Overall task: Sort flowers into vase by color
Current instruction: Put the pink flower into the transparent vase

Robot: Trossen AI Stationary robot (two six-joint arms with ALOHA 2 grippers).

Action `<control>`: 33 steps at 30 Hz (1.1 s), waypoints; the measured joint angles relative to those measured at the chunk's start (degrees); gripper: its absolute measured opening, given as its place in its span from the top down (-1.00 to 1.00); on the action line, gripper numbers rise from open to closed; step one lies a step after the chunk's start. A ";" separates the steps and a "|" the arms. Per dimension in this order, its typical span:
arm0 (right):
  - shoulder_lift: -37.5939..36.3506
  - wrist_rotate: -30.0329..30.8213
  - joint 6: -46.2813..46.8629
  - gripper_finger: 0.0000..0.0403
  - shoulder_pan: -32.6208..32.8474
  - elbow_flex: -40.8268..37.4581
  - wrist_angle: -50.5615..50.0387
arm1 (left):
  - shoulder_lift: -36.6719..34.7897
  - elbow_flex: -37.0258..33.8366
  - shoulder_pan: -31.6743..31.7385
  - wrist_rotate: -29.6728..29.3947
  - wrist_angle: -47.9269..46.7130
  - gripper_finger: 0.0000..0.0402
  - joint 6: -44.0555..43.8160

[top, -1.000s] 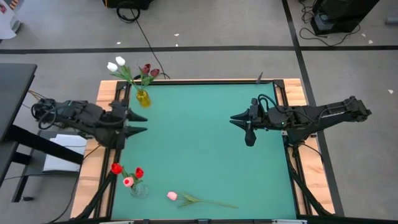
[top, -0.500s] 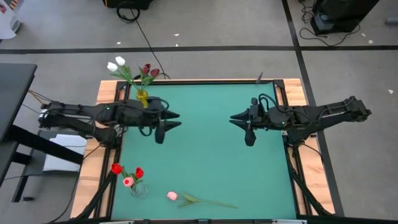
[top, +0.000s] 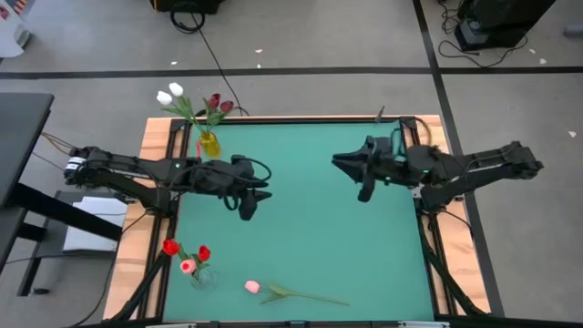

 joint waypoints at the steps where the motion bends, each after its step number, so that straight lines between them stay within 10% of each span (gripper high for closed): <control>1: 1.19 -1.94 2.72 0.59 -0.31 0.00 -1.46 | 0.01 0.00 0.01 0.00 -0.80 0.09 -1.01; 14: 30.59 -13.50 19.56 0.59 6.24 1.46 -1.25 | -2.44 0.04 1.09 -0.16 -14.19 0.09 2.21; 33: 64.78 -21.69 25.73 0.59 19.23 35.46 -18.85 | -2.44 0.04 1.08 3.85 -23.90 0.09 8.43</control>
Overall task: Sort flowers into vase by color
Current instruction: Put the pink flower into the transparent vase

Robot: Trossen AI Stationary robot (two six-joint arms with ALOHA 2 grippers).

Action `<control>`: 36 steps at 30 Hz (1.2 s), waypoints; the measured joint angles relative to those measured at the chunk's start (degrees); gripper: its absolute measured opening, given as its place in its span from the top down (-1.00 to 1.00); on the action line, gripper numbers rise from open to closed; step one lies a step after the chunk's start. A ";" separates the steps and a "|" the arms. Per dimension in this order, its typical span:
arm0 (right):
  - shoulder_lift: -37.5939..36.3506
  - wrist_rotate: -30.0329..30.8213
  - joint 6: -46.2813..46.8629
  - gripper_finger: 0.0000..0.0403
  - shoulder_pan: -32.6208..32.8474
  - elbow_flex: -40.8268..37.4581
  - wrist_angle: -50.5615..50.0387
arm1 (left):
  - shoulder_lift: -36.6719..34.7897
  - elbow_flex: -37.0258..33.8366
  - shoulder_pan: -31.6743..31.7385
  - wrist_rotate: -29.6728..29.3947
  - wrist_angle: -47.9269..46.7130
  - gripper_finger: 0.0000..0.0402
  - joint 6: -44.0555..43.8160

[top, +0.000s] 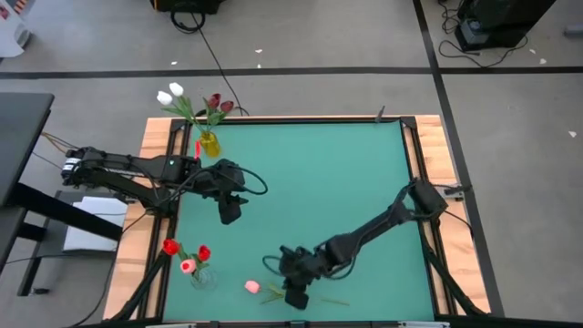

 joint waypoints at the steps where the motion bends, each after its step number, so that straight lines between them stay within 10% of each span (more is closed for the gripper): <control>1: 0.84 -0.44 0.30 0.59 0.54 0.66 -1.01 | 0.00 0.00 0.00 0.15 -0.10 0.09 0.28; 17: 6.25 -1.75 1.16 0.44 4.51 2.15 -3.02 | 0.03 -0.02 0.00 0.31 0.12 0.09 2.27; 29: 4.84 -1.72 7.77 0.92 2.53 1.83 -5.17 | 0.04 -0.02 0.09 0.65 1.12 0.09 1.42; 36: -1.26 12.54 13.98 0.96 0.72 1.76 -10.37 | -3.05 -0.02 2.04 0.64 3.88 0.09 0.06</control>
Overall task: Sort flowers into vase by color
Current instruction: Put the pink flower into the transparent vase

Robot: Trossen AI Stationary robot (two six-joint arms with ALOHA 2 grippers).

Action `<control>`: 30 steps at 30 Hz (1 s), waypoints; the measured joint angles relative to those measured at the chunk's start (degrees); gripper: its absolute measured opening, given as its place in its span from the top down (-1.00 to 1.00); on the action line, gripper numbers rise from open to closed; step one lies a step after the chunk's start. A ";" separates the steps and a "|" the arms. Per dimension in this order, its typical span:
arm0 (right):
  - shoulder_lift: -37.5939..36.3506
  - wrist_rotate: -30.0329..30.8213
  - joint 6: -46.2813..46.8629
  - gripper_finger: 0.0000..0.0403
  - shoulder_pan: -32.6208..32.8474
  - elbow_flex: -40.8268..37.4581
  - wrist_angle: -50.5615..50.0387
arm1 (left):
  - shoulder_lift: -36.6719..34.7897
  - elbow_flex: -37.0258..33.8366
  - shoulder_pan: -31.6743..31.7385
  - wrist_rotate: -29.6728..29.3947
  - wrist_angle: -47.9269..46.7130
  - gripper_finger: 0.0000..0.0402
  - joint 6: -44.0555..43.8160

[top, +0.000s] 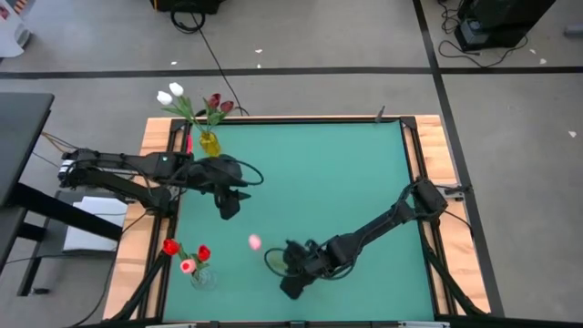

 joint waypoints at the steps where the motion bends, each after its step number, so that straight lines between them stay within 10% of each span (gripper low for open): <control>1: -1.00 2.54 0.88 0.96 -0.29 0.01 -1.51 | -0.87 -0.04 0.59 0.00 0.50 0.09 0.00; 12: -12.37 28.35 0.26 0.96 -4.81 0.02 -12.89 | -6.42 0.00 6.09 2.31 8.84 0.09 -0.47; 30: -22.11 32.21 -36.06 0.96 -12.96 0.11 18.35 | -5.47 0.00 6.26 5.44 25.75 0.09 -1.21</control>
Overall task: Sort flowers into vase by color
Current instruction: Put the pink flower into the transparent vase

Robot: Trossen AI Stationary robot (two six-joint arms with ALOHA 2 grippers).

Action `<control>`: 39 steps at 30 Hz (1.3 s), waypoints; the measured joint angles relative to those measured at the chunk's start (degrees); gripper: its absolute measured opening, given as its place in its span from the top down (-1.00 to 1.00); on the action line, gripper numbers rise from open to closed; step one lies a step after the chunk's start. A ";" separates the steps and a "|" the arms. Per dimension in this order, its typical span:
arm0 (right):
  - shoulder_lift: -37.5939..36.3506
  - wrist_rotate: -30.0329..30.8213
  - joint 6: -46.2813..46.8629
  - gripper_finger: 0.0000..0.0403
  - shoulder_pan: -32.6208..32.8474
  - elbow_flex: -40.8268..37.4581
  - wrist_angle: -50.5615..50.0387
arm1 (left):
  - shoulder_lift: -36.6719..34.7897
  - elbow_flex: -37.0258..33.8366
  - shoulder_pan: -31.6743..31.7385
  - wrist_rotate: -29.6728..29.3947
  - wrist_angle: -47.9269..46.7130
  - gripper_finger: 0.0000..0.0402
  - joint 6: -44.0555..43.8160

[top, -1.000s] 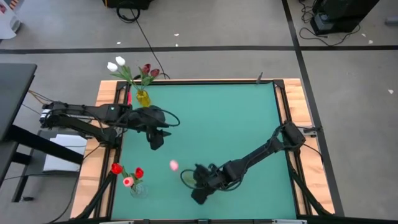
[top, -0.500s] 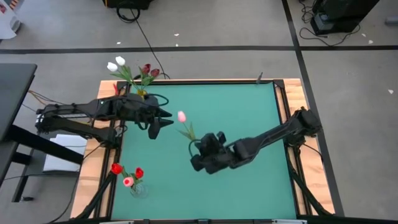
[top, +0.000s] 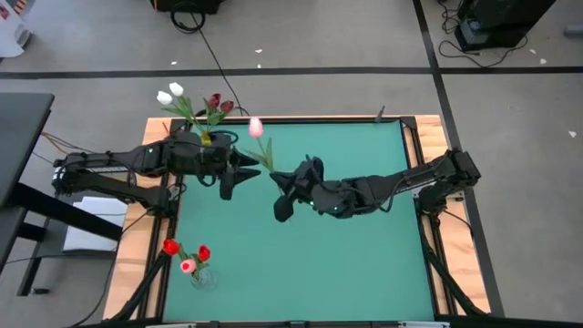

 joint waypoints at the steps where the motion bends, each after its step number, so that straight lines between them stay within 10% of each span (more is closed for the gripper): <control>1: 0.00 -1.18 -1.28 0.96 -0.22 0.00 1.25 | 0.00 0.00 0.00 0.00 1.58 0.09 0.03; 39: -0.02 -1.96 -9.87 0.96 -3.64 0.00 8.80 | 2.02 0.04 2.14 1.94 14.61 0.09 2.82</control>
